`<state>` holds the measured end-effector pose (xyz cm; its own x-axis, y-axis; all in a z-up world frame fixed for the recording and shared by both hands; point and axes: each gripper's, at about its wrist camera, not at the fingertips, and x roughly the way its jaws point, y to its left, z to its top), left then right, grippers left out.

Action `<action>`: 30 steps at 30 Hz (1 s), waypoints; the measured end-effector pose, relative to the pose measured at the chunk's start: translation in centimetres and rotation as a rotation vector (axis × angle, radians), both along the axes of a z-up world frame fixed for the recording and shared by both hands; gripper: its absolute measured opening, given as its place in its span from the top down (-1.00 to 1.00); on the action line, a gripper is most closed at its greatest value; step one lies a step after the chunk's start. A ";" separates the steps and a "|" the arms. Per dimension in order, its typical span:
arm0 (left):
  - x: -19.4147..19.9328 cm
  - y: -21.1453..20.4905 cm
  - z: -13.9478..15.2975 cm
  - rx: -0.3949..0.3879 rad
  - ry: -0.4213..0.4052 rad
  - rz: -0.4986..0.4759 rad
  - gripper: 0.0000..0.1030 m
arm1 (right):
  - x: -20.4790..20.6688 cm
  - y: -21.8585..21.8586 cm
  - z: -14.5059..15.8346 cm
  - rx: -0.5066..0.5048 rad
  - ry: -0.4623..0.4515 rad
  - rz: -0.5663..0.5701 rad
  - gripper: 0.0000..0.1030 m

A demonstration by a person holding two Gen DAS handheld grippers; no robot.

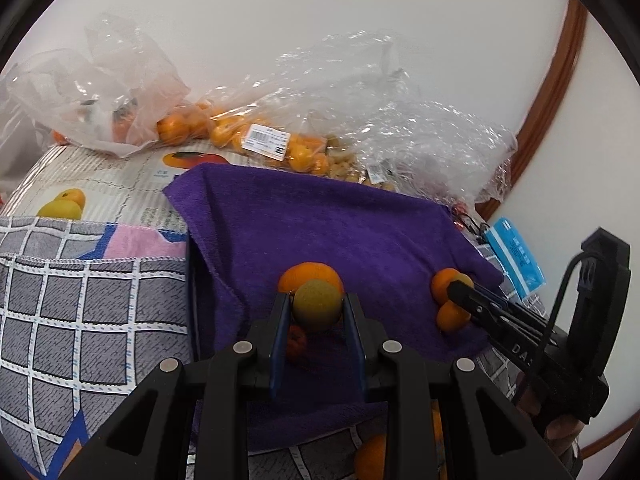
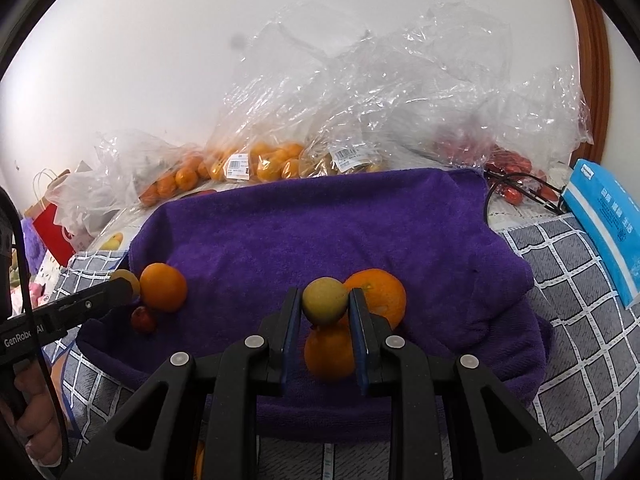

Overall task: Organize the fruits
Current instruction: 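Lower and open both tools to release the yellow fruits onto the towel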

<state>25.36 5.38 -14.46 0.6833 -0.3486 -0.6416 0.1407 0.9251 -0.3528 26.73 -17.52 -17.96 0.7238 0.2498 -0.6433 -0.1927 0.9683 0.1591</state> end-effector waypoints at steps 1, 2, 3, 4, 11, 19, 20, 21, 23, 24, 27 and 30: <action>0.0 -0.1 0.0 0.001 -0.001 -0.008 0.50 | 0.0 0.0 0.0 0.000 0.000 0.000 0.53; 0.0 -0.3 0.0 0.005 -0.001 -0.013 0.50 | 0.0 0.0 0.0 0.001 0.002 -0.002 0.52; -0.1 -0.4 0.0 0.013 -0.002 -0.019 0.50 | 0.0 -0.1 0.0 0.002 0.003 -0.002 0.51; -0.1 -0.6 0.1 0.021 -0.006 -0.027 0.50 | 0.0 -0.1 0.0 0.003 0.004 -0.002 0.50; -0.1 -1.1 0.1 0.044 -0.009 -0.044 0.50 | -0.3 0.2 0.1 -0.008 -0.007 -0.001 0.39; 0.0 -0.8 0.0 0.026 0.000 -0.041 0.50 | -0.5 -0.1 0.3 0.006 -0.023 -0.021 0.18; 0.0 -0.8 0.0 0.025 0.001 -0.039 0.50 | -0.5 -0.1 0.3 0.006 -0.023 -0.025 0.18; 0.0 -0.8 0.0 0.024 0.002 -0.040 0.50 | -0.5 -0.1 0.3 0.005 -0.023 -0.029 0.18; 0.0 -0.8 0.0 0.018 -0.001 -0.040 0.50 | -0.6 -0.1 0.4 0.004 -0.028 -0.029 0.18; 0.0 -0.7 0.0 0.016 -0.003 -0.039 0.50 | -0.6 -0.1 0.4 0.002 -0.031 -0.029 0.18; -0.3 -0.6 0.3 0.009 -0.020 -0.036 0.40 | -0.7 0.1 0.5 -0.014 -0.036 -0.026 0.18; -0.7 -0.4 0.7 0.003 -0.046 -0.027 0.34 | -0.9 -0.2 0.7 -0.024 -0.051 -0.047 0.18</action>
